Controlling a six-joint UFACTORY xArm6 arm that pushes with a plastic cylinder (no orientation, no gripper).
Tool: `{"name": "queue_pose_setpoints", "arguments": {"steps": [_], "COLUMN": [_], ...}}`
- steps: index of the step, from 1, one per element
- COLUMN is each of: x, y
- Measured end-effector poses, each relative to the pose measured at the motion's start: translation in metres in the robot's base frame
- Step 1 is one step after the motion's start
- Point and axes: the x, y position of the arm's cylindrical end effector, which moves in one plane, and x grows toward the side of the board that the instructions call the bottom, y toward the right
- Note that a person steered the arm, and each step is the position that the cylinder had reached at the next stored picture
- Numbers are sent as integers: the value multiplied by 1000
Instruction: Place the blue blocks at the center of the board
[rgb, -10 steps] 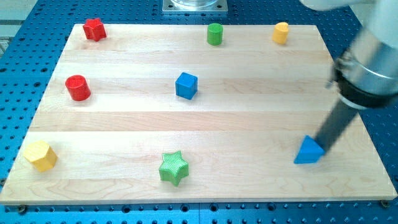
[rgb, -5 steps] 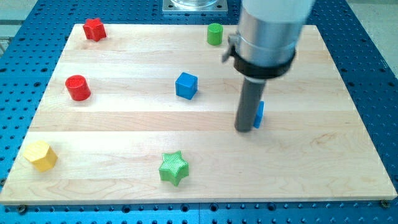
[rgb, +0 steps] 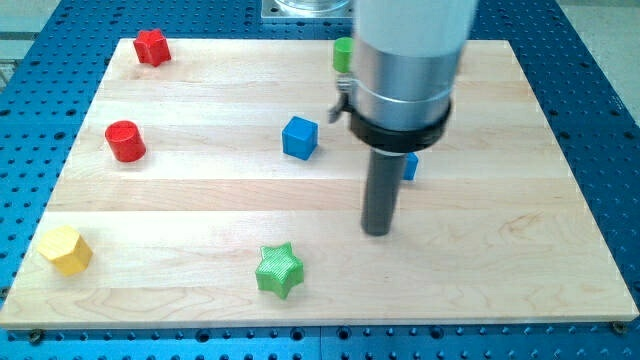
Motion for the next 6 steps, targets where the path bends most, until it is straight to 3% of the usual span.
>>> {"name": "queue_pose_setpoints", "arguments": {"steps": [1,2,4,5,6], "x": [-50,-78,-82,-48,-45], "y": [51,60,-4,36,-9]}}
